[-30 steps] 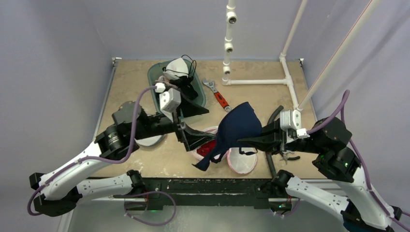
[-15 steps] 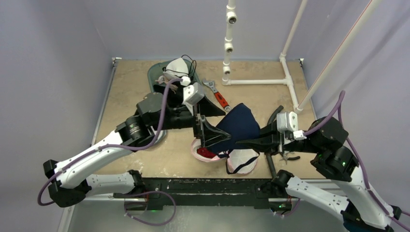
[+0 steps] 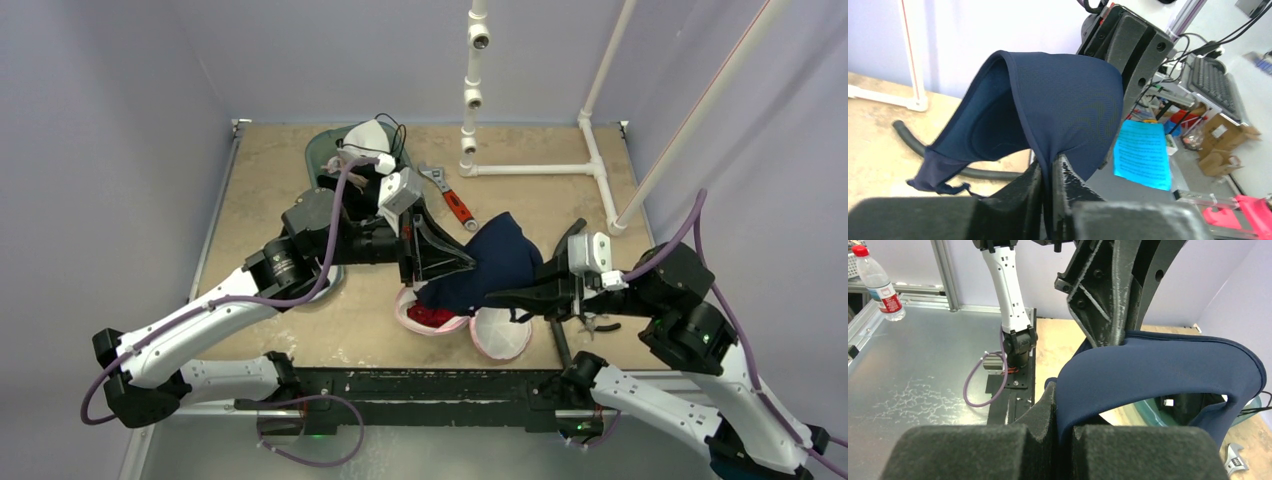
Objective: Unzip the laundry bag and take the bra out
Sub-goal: Pick up the bra from the laundry bag.
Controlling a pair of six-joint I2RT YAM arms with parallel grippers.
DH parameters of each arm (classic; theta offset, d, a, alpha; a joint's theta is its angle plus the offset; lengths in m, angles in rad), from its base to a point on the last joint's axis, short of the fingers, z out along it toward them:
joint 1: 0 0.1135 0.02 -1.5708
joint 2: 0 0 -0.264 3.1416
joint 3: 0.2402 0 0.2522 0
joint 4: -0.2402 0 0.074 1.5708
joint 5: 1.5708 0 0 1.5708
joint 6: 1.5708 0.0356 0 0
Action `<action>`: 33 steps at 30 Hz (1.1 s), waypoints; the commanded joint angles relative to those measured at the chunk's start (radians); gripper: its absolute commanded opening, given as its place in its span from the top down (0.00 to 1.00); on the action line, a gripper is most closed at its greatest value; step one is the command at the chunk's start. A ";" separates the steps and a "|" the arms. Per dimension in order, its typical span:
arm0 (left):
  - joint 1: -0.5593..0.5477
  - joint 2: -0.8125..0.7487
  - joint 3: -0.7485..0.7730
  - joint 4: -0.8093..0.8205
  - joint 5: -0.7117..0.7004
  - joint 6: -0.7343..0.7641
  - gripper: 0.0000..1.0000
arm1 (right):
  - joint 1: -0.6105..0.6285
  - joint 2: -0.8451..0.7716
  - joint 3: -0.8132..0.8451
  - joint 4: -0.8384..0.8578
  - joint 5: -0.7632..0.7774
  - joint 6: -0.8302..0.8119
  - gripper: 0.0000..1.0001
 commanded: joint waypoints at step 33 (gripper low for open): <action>0.000 -0.363 -0.119 -0.072 -0.190 0.558 1.00 | -0.002 0.049 0.008 0.264 0.303 0.478 0.07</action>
